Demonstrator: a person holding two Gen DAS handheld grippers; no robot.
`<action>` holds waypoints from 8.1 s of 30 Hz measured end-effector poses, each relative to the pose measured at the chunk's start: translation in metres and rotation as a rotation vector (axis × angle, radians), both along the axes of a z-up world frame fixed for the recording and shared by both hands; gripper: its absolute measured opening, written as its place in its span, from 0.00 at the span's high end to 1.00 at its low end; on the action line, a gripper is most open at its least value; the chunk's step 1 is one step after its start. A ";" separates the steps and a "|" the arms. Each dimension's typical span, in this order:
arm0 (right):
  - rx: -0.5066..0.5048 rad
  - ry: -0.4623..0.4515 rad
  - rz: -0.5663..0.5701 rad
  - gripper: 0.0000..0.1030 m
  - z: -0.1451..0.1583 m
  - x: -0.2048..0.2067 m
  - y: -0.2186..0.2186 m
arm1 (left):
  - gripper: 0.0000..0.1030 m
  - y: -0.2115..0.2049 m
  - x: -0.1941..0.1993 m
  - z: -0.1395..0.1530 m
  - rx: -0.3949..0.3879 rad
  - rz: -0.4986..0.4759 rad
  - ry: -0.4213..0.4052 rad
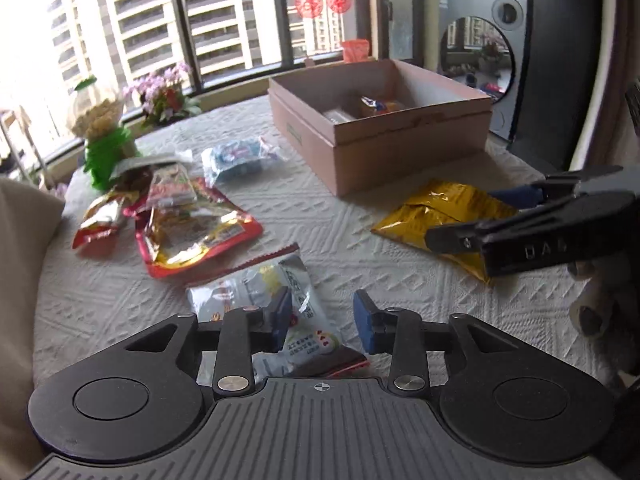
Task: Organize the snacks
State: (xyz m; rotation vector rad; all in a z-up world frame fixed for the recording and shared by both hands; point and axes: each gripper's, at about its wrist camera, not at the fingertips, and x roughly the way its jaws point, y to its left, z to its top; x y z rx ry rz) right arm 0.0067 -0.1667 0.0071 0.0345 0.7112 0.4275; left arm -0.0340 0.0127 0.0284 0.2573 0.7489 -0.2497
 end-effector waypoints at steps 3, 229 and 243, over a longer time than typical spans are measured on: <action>0.124 0.040 -0.042 0.19 -0.001 0.009 -0.021 | 0.48 -0.004 -0.004 -0.003 0.034 -0.038 -0.004; -0.091 -0.082 0.162 0.31 0.031 0.009 0.018 | 0.77 0.101 0.061 0.020 -0.475 0.216 0.094; -0.085 -0.067 0.098 0.31 0.038 0.006 0.015 | 0.75 0.037 0.011 -0.005 -0.306 -0.035 0.147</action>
